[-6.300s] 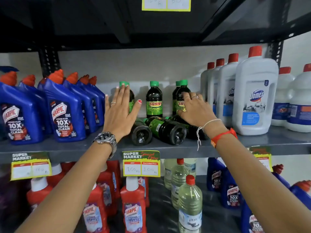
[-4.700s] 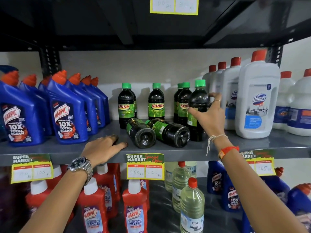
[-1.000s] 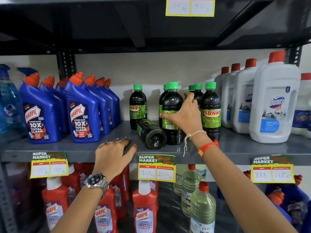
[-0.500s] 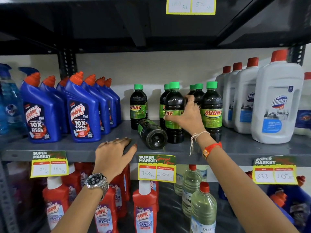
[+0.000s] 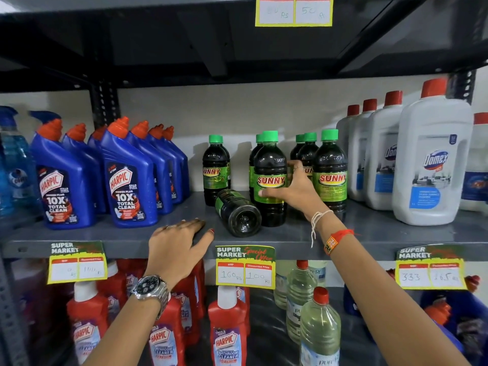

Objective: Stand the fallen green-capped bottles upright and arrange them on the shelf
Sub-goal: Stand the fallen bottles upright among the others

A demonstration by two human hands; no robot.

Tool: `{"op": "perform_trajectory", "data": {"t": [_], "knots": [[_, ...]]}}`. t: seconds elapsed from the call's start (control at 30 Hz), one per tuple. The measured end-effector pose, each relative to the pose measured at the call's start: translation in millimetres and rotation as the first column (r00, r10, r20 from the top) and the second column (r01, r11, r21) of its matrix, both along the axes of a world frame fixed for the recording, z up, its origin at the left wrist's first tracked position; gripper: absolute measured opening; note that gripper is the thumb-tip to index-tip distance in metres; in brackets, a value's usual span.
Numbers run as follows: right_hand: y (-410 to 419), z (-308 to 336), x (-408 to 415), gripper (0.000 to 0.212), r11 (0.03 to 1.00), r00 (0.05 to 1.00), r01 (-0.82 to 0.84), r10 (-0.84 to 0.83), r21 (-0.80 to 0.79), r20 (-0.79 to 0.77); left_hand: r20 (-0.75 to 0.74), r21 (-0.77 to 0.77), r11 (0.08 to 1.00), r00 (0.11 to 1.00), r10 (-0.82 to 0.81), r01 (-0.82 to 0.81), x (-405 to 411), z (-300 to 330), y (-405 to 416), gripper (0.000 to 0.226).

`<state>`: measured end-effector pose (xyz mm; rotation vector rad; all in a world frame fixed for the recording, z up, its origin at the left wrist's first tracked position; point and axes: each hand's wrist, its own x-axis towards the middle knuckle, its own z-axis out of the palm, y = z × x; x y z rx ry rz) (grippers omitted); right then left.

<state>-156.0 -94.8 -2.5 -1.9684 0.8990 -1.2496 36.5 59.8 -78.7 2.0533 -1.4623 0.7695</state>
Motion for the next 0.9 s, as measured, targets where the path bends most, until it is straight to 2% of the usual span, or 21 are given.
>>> {"op": "perform_trajectory", "data": {"t": [0.2, 0.27, 0.33, 0.4, 0.43, 0.5, 0.57, 0.63, 0.7, 0.73, 0.83, 0.9], "knots": [[4.2, 0.5, -0.7, 0.101, 1.0, 1.0, 0.012, -0.012, -0.003, -0.027, 0.01, 0.01, 1.0, 1.0, -0.005, 0.005, 0.3, 1.1, 1.2, 0.063], [13.0, -1.4, -1.4, 0.098, 0.989, 0.997, 0.079, -0.077, -0.128, 0.016, 0.001, 0.018, 1.0, 1.0, -0.011, 0.011, 1.3, 1.7, 1.8, 0.058], [27.3, -4.8, -2.3, 0.086, 0.942, 0.976, 0.189, -0.15, -0.276, 0.156, -0.01, 0.033, 0.999, 1.0, -0.007, 0.007, 3.4, 2.3, 2.1, 0.057], [45.0, -5.1, -1.8, 0.067, 0.889, 0.946, 0.234, -0.115, -0.393, 0.303, -0.008, 0.062, 0.998, 1.0, -0.002, 0.003, 6.2, 2.9, 1.0, 0.059], [53.6, -2.9, -0.1, 0.058, 0.867, 0.944, 0.225, -0.082, -0.445, 0.319, -0.004, 0.08, 0.997, 1.0, 0.001, -0.001, 7.7, 3.2, 0.6, 0.06], [66.3, 5.0, 7.4, 0.046, 0.836, 0.973, 0.166, -0.053, -0.524, 0.224, 0.01, 0.116, 0.993, 1.0, 0.019, -0.02, 12.2, 4.2, 1.8, 0.067], [73.3, 14.0, 19.6, 0.042, 0.813, 0.996, 0.086, -0.093, -0.576, 0.017, 0.012, 0.132, 0.99, 0.999, 0.046, -0.048, 18.4, 4.0, 6.1, 0.075], [74.6, 20.4, 35.2, 0.045, 0.795, 0.966, 0.014, -0.167, -0.607, -0.196, 0.006, 0.115, 0.992, 0.999, 0.05, -0.05, 22.5, 2.1, 10.9, 0.081], [73.5, 25.1, 53.6, 0.054, 0.793, 0.88, -0.023, -0.273, -0.608, -0.388, 0.007, 0.092, 0.995, 0.999, 0.034, -0.034, 22.2, -0.2, 12.8, 0.085], [72.5, 27.3, 63.6, 0.057, 0.792, 0.802, -0.033, -0.343, -0.61, -0.489, 0.005, 0.083, 0.996, 1.0, 0.029, -0.029, 21.0, -0.6, 13.1, 0.086], [67.8, 31.3, 90.9, 0.059, 0.793, 0.472, -0.104, -0.492, -0.601, -0.731, -0.008, 0.068, 0.997, 1.0, 0.021, -0.021, 18.4, 0.1, 13.8, 0.088], [63.0, 32.8, 103.9, 0.052, 0.82, 0.325, -0.132, -0.495, -0.557, -0.806, -0.011, 0.063, 0.998, 1.0, 0.014, -0.014, 17.8, -0.1, 15.1, 0.088]]}}
